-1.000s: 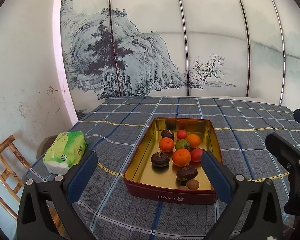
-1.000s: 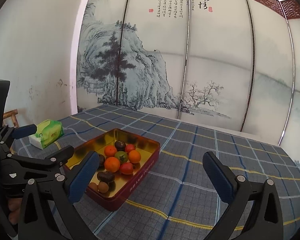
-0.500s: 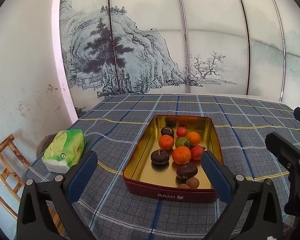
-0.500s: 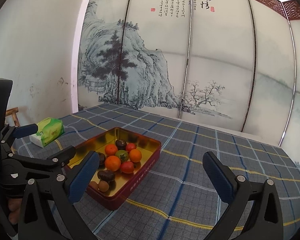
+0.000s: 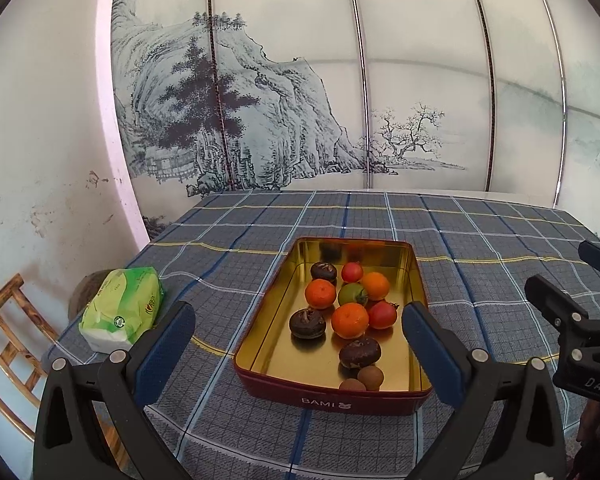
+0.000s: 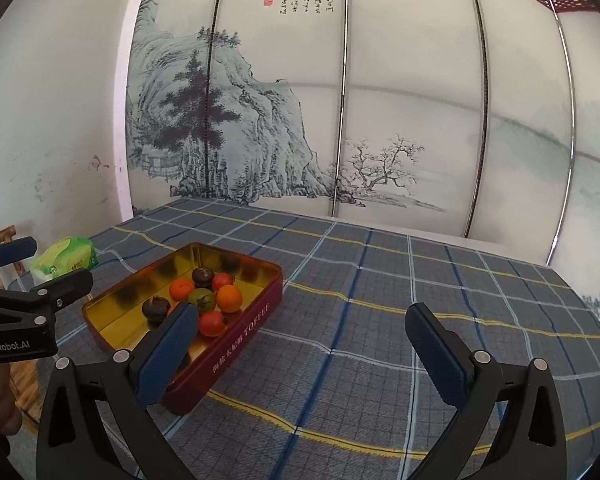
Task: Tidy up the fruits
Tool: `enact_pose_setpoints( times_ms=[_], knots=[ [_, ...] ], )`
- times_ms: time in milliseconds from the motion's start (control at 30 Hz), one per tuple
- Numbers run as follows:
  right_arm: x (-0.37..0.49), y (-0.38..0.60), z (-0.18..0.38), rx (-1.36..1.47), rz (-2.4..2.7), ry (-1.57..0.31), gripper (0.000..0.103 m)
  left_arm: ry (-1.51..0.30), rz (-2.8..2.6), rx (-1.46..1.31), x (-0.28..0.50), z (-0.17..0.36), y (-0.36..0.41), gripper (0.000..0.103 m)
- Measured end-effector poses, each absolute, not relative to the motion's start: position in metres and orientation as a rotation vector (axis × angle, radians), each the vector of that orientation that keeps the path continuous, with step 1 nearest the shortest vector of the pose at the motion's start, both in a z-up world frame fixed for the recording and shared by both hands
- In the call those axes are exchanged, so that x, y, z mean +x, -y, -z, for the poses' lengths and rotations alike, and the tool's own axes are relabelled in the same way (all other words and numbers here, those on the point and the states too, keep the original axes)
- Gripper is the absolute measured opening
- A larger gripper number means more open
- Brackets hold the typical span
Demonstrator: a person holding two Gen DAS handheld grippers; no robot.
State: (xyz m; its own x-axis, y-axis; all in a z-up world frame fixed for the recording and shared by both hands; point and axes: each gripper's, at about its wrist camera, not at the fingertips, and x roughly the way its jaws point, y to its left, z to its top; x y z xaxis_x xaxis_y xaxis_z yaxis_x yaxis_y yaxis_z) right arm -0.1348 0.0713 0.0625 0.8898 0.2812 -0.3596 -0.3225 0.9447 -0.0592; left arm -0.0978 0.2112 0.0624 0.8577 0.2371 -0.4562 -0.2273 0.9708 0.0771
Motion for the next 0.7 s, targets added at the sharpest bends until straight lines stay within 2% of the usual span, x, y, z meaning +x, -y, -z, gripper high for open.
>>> enact_pose_setpoints(
  times_ms=[400, 700],
  knots=[
    [-0.118, -0.064, -0.057, -0.131, -0.321, -0.395, 0.103, -0.501, -0.245, 0.03, -0.093, -0.061, -0.208, 0.103],
    [-0.02, -0.009, -0.017, -0.216, -0.372, -0.671, 0.103, -0.567, -0.234, 0.041, -0.074, -0.065, -0.21, 0.103]
  ],
)
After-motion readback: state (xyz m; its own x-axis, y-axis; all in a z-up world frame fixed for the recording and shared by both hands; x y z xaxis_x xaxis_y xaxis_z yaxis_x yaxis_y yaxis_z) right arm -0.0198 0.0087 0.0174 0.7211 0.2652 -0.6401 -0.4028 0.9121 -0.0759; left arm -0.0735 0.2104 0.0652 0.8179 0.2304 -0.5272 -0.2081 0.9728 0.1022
